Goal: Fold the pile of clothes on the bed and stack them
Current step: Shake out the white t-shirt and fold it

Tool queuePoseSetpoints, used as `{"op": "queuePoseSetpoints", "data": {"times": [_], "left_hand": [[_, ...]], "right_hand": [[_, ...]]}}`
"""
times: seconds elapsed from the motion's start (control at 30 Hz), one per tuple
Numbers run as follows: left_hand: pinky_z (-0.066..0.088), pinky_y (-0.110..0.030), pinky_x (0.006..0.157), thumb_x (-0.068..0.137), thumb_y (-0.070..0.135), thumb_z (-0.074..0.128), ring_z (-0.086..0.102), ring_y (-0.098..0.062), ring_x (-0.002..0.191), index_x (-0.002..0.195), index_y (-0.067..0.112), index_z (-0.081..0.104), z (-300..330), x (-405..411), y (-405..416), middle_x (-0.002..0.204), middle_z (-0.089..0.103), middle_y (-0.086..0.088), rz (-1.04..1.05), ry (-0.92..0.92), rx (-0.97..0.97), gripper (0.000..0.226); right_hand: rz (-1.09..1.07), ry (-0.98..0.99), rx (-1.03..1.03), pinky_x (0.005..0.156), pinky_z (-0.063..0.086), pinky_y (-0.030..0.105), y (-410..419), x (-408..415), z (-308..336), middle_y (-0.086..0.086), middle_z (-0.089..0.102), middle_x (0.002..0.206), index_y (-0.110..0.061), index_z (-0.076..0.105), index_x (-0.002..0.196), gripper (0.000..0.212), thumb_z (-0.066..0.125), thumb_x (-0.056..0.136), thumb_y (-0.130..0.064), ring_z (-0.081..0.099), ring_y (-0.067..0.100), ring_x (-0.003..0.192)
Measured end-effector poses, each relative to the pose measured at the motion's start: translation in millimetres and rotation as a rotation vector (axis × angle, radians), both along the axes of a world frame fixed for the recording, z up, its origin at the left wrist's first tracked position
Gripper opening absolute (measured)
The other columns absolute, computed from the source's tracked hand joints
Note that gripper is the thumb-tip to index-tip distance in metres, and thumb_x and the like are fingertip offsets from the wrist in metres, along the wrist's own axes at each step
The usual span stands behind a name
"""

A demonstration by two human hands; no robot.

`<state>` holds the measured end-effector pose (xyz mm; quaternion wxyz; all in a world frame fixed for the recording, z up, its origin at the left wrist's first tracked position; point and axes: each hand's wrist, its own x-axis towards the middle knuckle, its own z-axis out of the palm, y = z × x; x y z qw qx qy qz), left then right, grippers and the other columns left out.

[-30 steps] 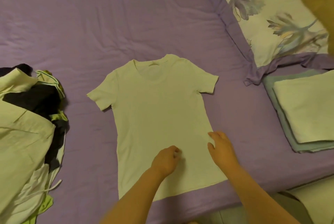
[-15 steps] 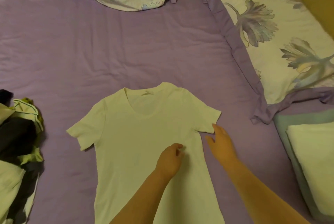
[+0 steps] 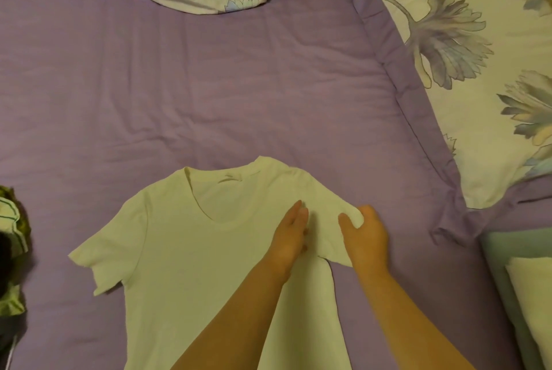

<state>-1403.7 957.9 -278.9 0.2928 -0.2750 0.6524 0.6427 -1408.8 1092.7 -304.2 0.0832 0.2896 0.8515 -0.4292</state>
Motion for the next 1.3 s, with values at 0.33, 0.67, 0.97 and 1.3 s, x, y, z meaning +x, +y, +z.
{"op": "queuePoseSetpoints", "data": {"times": [0.33, 0.67, 0.97, 1.3], "left_hand": [[0.059, -0.037, 0.069, 0.088, 0.07, 0.031, 0.072, -0.021, 0.09, 0.101, 0.026, 0.065, -9, -8, -49, 0.099, 0.075, 0.001, 0.431, -0.174, 0.505, 0.057], [0.05, -0.039, 0.098, 0.096, 0.015, 0.049, 0.059, -0.024, 0.109, 0.14, 0.019, 0.039, -17, 17, -77, 0.129, 0.055, -0.005, 0.113, 0.024, -0.208, 0.045], [0.048, -0.041, 0.099, 0.097, 0.012, 0.048, 0.061, -0.021, 0.098, 0.137, 0.014, 0.045, -14, 58, -191, 0.105, 0.062, -0.004, 0.25, 0.097, -0.493, 0.04], [0.039, -0.04, 0.095, 0.092, 0.019, 0.059, 0.042, -0.028, 0.122, 0.135, 0.017, 0.048, -17, 72, -294, 0.135, 0.047, -0.008, 0.205, 0.149, -1.035, 0.045]], "right_hand": [[0.094, -0.267, -0.697, 0.045, 0.043, 0.019, -45, -26, 27, 0.003, 0.071, 0.1, -0.021, 0.063, 0.102, 0.024, 0.047, 0.097, -0.038, 0.068, 0.012, 0.067], [1.083, -0.159, 0.707, 0.117, -0.001, 0.047, -74, 14, -22, -0.001, -0.018, 0.158, -0.036, -0.018, 0.146, 0.069, 0.023, 0.095, -0.059, -0.017, 0.024, 0.145], [1.117, -0.028, 0.655, 0.117, -0.002, 0.046, -154, 17, -13, 0.002, 0.001, 0.161, -0.03, 0.007, 0.152, 0.067, 0.026, 0.095, -0.059, -0.008, 0.025, 0.147], [1.266, -0.025, 0.661, 0.111, -0.006, 0.06, -288, 29, -29, 0.009, -0.015, 0.159, -0.034, -0.001, 0.151, 0.081, 0.03, 0.087, -0.072, -0.018, 0.037, 0.144]]}}
